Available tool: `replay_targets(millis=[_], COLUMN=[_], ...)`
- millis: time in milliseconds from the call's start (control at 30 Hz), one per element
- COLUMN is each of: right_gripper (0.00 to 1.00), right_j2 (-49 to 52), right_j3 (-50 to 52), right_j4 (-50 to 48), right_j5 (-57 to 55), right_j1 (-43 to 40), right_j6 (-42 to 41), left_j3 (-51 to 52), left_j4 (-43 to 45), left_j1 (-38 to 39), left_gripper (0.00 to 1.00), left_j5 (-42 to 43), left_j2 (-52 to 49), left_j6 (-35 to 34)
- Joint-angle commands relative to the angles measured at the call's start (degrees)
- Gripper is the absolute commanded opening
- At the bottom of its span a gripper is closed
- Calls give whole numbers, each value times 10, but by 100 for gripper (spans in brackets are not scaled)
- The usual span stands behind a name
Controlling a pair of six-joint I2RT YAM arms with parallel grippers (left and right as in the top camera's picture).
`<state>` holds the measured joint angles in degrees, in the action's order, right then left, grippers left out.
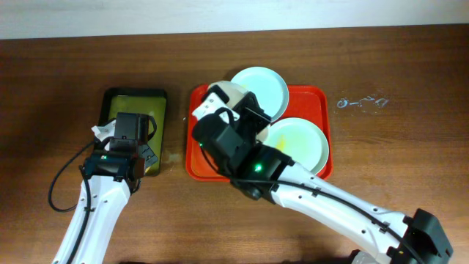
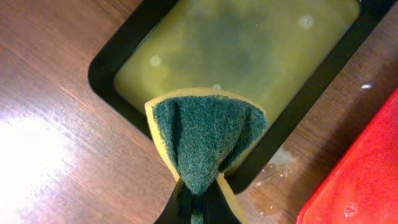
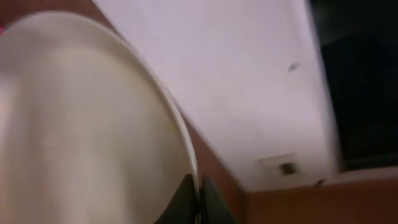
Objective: Clean dirty plates on tray and stack at the side
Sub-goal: 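Carry the white plate right and set it on the table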
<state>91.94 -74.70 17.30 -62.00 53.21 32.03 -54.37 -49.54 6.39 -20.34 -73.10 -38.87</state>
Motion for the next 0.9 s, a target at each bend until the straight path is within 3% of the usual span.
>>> replay_targets(millis=[0,133,367,433,467,533,567,600,667,800,867], right_gripper=[4,4,4,4,4,4,4,4,4,4,4], right_j2=[-7,-7,-7,-6,-6,-3,3,5,-12,-21,0], right_j3=[-6,-6,-6,-6,-6,-6,-6,-6,-6,-6,-6], right_j4=[-82,-173,-186,-186,-174,-14,75,115,119,122,129], right_j5=[-106,-122,-120,-119,-109,63,205,269,296,628,737], right_j1=[27,53,56,47,27,-39,-74,-111,-195,-405,-534], right_j6=[184,354,330,264,179,-47,-92,-150,-345,-476,-510], left_j3=[0,0,1,1,2,10,14,17,17,17,17], left_j4=[-18,-25,-24,-24,-24,-17,-14,-7,-7,-7,-7], left_j1=[-2,-2,-2,-2,-2,-2,-2,-2,-2,-2,-2], left_gripper=[0,0,0,0,0,0,0,0,0,0,0], left_j5=[0,0,-4,-4,-4,-5,-4,-4,-4,-4,-4], left_j2=[7,7,7,7,7,7,7,6,7,7,7], left_j6=[-3,-3,-3,-3,-3,-3,-3,-3,-3,-3,-3])
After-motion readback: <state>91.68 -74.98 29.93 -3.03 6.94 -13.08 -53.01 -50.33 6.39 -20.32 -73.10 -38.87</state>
